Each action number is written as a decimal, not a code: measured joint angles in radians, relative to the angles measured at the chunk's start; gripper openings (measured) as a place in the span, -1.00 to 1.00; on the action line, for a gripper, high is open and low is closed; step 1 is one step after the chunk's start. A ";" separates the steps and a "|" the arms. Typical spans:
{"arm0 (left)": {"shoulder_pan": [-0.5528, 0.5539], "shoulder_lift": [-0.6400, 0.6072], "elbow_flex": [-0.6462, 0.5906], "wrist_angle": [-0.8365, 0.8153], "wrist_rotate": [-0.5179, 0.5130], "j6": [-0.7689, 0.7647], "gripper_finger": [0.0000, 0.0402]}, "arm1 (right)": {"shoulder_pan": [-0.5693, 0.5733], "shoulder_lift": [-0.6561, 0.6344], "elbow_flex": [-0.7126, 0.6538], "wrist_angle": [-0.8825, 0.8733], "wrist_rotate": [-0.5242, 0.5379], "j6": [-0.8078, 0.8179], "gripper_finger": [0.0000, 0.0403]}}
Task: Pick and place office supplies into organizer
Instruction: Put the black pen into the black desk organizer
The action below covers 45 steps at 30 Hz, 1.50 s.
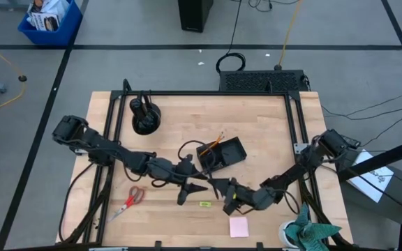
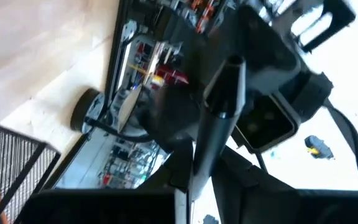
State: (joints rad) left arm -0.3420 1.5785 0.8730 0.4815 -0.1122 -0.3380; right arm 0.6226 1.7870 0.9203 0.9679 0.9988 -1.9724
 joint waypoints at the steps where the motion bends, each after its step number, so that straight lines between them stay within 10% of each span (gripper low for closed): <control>1: 0.000 -0.011 0.000 0.002 0.001 0.018 -0.01 | 0.009 0.000 0.000 0.000 0.001 -0.007 -0.87; 45: 0.031 -0.042 -0.002 0.055 -0.022 -0.032 0.25 | 0.054 -0.001 0.040 0.076 -0.025 -0.135 -0.87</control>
State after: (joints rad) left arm -0.3107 1.5368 0.8711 0.5369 -0.1345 -0.3699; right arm 0.6765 1.7863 0.9604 1.0444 0.9733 -2.1070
